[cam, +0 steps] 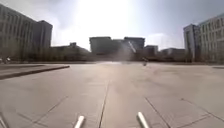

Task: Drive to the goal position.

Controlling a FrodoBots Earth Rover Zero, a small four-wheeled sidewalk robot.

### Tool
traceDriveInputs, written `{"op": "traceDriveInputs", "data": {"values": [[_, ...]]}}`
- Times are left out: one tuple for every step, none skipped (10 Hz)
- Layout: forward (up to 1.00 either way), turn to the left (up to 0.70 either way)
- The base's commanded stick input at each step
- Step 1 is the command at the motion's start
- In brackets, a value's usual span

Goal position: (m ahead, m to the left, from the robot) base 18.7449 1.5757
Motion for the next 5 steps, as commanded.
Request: {"op": "traceDriveInputs", "data": {"values": [[1.00,0.00],[1.00,0.00],[1.00,0.00],[1.00,0.00],[1.00,0.00]]}}
